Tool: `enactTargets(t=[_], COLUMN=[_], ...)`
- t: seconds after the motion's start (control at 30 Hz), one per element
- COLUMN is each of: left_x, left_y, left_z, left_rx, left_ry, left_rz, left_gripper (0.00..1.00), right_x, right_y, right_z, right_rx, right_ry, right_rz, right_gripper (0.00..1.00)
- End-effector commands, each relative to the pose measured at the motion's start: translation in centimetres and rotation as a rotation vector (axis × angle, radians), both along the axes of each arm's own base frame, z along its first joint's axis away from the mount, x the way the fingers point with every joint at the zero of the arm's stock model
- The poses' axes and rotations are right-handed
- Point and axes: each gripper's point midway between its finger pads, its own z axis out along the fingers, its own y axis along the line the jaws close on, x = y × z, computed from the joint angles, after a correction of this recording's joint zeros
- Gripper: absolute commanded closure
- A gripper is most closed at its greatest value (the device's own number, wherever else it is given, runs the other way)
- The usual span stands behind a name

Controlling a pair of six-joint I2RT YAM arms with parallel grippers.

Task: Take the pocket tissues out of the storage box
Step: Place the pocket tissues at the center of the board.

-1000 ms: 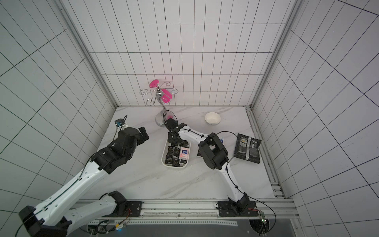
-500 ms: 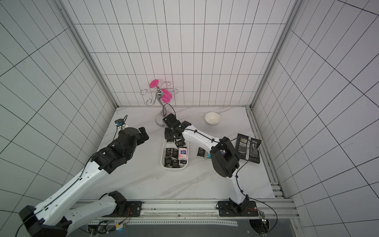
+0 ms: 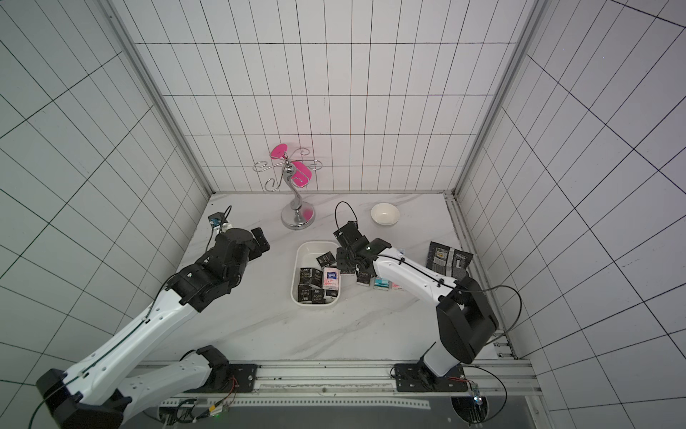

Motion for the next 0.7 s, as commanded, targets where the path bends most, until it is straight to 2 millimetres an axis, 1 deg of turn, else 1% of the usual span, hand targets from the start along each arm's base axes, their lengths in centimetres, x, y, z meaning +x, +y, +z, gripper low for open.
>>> enactTargets(t=[0.0,0.1,0.17,0.3,0.4,0.5,0.67], left_x=[0.7,1.0,1.2,1.4,1.2,1.1,1.2], left_y=[-0.2,-0.7,-0.9,-1.2,-1.2,-1.0,-1.1], left_z=[0.9,0.9,0.8,0.5,0.5,0.5,0.3], left_rx=[-0.01,-0.017,-0.025,-0.026,-0.026,-0.023,-0.023], left_ry=[-0.031,-0.028,-0.026,-0.018,-0.018,-0.02,-0.015], left_rz=[0.003,-0.005,-0.008,-0.013,-0.014,-0.012,-0.011], left_gripper=[0.02,0.02,0.02,0.02,0.02,0.02,0.02], right_x=[-2.7,-4.3,-4.8,-5.3,-5.3,-5.1,-5.1], right_y=[-3.0,-4.6,-5.3,-5.3,-5.3,-5.2,-4.9], right_z=[-1.7,-3.6,-4.7,-7.0,-8.3,-9.1,-9.7], right_rx=[-0.036,-0.049,-0.055,-0.044,-0.051,-0.059,-0.061], right_ry=[0.03,0.061,0.068,0.103,0.114,0.119,0.134], right_rz=[-0.04,-0.067,-0.086,-0.1,-0.112,-0.118,-0.117], right_gripper=[0.54,0.54,0.54,0.54,0.54,0.54,0.53])
